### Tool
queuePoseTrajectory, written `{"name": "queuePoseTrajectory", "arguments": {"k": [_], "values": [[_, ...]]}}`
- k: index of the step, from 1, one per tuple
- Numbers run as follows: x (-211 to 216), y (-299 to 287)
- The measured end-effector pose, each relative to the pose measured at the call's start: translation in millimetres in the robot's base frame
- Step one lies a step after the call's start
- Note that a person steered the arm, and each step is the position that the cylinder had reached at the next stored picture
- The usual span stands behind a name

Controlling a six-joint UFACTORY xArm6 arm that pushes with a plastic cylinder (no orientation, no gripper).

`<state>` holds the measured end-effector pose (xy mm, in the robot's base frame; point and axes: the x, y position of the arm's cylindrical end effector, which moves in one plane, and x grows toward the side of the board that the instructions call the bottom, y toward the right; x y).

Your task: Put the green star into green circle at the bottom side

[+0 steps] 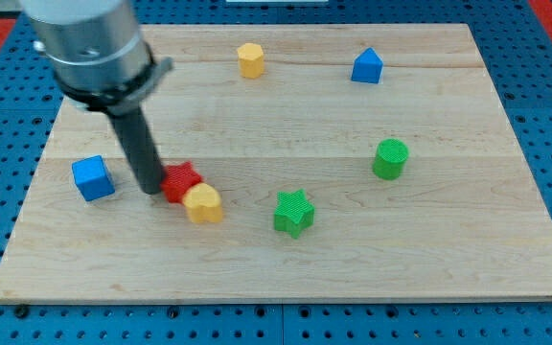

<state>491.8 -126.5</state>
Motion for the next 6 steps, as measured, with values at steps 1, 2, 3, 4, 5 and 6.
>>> {"name": "queuePoseTrajectory", "arguments": {"k": [1, 2, 3, 4, 5, 6], "values": [[-3.9, -4.4], [-43.5, -13.3], [-1.4, 51.9], [6.8, 64.3], [0.4, 84.4], [7.6, 79.9]]}}
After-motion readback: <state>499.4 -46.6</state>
